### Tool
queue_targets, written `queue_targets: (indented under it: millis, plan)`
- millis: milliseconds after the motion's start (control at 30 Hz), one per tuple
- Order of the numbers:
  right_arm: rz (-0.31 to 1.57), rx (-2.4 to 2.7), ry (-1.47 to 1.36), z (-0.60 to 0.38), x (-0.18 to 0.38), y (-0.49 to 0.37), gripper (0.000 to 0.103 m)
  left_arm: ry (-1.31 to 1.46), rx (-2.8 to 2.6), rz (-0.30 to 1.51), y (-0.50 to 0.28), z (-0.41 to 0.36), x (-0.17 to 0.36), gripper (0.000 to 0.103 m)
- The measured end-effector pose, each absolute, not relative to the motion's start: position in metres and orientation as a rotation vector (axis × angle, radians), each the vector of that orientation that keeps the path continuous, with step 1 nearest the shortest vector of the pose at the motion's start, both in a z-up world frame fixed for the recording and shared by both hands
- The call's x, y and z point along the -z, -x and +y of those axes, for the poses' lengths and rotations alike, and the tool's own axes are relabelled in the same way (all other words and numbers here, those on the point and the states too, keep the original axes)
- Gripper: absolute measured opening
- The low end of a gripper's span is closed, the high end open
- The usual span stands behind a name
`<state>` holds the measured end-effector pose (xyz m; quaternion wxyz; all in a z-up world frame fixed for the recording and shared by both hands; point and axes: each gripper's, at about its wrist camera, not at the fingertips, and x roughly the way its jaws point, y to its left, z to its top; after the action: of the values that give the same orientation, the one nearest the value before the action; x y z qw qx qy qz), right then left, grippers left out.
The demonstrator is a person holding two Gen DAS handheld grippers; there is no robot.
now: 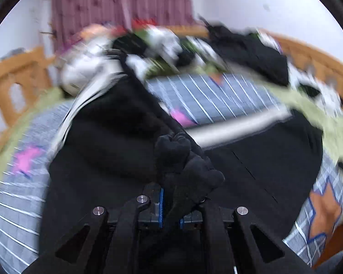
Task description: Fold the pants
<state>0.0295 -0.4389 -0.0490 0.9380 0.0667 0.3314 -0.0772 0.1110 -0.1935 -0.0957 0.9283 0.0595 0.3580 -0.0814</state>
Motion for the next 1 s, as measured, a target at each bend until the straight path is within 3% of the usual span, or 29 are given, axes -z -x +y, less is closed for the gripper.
queue_targets:
  millis: [100, 200, 267, 400, 467, 500, 733, 867, 900, 933, 967, 1000]
  plan:
    - [0.674, 0.199, -0.234, -0.476, 0.052, -0.018, 0.052, -0.181, 0.143, 0.828, -0.111, -0.226, 0.139, 0.009]
    - [0.66, 0.207, -0.29, -0.491, 0.053, -0.01, 0.052, -0.201, 0.171, 0.805, -0.097, -0.22, 0.141, 0.013]
    - [0.658, 0.189, -0.283, -0.488, 0.053, -0.011, 0.052, -0.162, 0.257, 0.847, -0.091, -0.207, 0.132, 0.03]
    - [0.656, 0.141, -0.176, -0.459, 0.054, -0.02, 0.052, -0.105, 0.345, 0.878, -0.066, -0.16, 0.104, 0.041]
    - [0.677, 0.087, -0.137, -0.437, 0.057, -0.029, 0.052, -0.098, 0.291, 0.84, -0.059, -0.128, 0.092, 0.06]
    - [0.697, 0.05, -0.13, -0.427, 0.059, -0.034, 0.052, -0.093, 0.256, 0.83, -0.062, -0.113, 0.089, 0.065]
    - [0.869, -0.247, -0.237, -0.345, 0.064, -0.093, 0.052, -0.073, 0.011, 0.835, -0.056, 0.005, 0.07, 0.066]
    - [0.905, -0.271, -0.136, -0.301, 0.076, -0.114, 0.051, 0.034, -0.061, 0.836, -0.052, 0.058, 0.076, 0.066]
    - [0.931, -0.265, -0.108, -0.294, 0.085, -0.118, 0.049, 0.065, -0.079, 0.853, -0.053, 0.068, 0.081, 0.066]
    - [0.97, -0.244, -0.074, -0.285, 0.1, -0.122, 0.039, 0.073, -0.098, 0.867, -0.053, 0.075, 0.084, 0.066]
    - [0.995, -0.227, -0.054, -0.281, 0.109, -0.123, 0.018, 0.062, -0.129, 0.876, -0.051, 0.079, 0.086, 0.066]
    - [0.992, -0.229, -0.029, -0.278, 0.11, -0.12, 0.018, 0.026, -0.158, 0.874, -0.05, 0.081, 0.088, 0.066]
